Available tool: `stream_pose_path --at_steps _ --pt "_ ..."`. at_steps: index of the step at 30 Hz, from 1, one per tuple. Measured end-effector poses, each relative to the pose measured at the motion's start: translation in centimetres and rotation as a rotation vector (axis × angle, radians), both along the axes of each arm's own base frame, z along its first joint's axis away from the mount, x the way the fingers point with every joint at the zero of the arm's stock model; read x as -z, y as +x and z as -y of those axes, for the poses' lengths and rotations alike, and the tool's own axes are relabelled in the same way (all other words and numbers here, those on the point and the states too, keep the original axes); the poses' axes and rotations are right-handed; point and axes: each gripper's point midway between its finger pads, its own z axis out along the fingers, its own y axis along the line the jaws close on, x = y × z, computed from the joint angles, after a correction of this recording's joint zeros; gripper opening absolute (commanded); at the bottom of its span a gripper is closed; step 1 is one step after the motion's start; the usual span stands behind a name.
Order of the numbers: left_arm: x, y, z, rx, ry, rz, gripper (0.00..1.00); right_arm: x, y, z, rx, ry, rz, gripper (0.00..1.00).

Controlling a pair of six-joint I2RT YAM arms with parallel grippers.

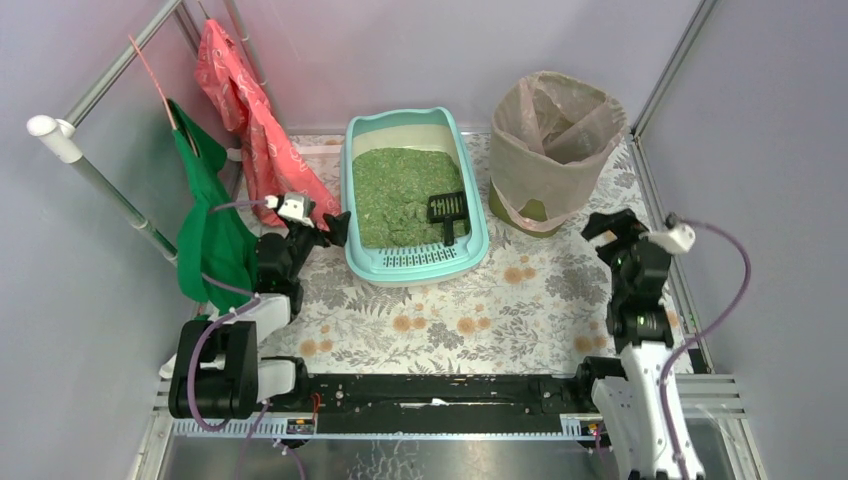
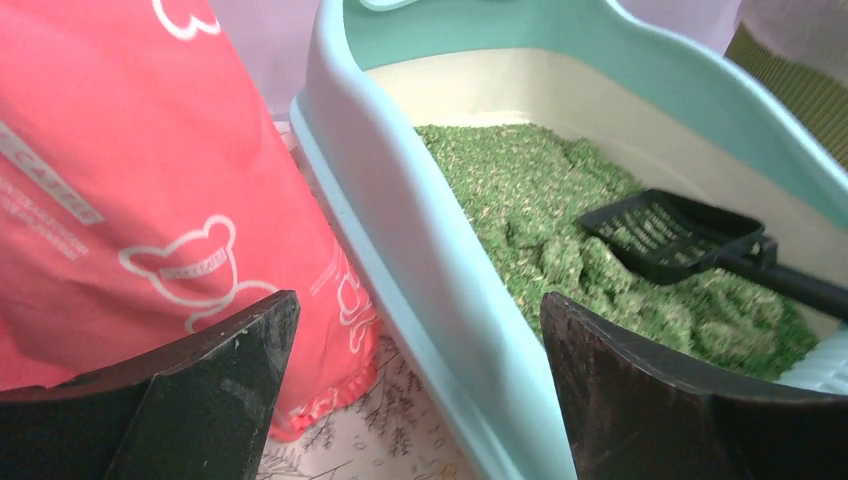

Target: Clean the litter box

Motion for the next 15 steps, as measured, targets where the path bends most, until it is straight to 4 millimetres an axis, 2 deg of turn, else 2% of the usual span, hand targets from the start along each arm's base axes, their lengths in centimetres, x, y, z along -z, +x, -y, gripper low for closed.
stream_pose_path --at_steps 3,4,8,12,15 --pt "-0.8 0.6 0.4 0.004 -0.078 -0.028 0.99 -0.1 2.0 -1.6 -0.104 0.005 -0.102 1.00" --pt "-1.0 0.7 0.4 0.004 -0.100 -0.040 0.99 0.6 2.5 -2.1 -0.137 0.013 -0.132 1.00" --pt "-3.2 0.2 0.5 -0.011 -0.187 -0.041 0.99 4.6 1.1 -3.8 -0.220 0.058 -0.256 1.00" --pt "-6.5 0.9 1.3 -0.010 -0.323 -0.073 0.99 4.9 0.4 -3.9 -0.237 0.048 -0.302 1.00" --pt "-8.9 1.0 4.3 0.071 -0.380 -0.086 0.99 4.3 0.6 -3.8 -0.240 0.038 -0.336 1.00"
